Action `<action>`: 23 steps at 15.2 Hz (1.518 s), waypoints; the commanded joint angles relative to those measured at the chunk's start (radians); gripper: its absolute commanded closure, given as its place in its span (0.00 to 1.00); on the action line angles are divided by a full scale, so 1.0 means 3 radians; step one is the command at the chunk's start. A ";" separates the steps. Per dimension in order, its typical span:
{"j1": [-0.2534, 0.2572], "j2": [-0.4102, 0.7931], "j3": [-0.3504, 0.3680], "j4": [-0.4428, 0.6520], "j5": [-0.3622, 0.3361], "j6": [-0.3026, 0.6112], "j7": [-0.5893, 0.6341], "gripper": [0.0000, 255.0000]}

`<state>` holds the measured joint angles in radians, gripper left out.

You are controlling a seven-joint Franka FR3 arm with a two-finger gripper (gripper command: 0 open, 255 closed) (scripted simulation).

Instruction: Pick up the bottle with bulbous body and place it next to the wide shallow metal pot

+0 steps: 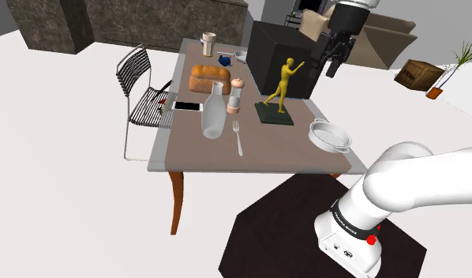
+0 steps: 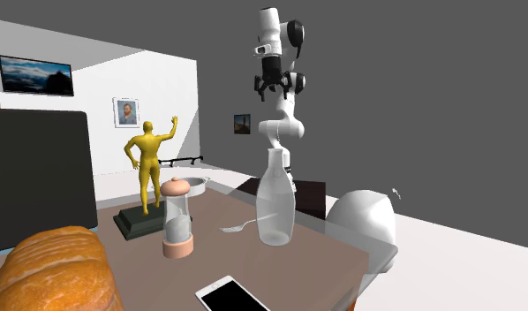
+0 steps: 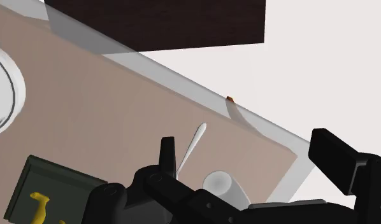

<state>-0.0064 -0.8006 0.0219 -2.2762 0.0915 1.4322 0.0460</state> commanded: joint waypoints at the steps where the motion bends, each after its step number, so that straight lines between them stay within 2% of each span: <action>1: 0.0000 0.0000 0.0000 0.0000 0.0000 0.0000 0.0000 0.00; 12: 0.0055 0.1288 0.0168 0.0445 -0.0021 0.0826 -0.0020 0.00; 23: 0.0117 0.2690 0.0305 0.1428 -0.0182 0.1222 0.0040 0.00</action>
<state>0.0266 -0.0317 0.1106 -1.8805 0.0430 1.7938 0.0565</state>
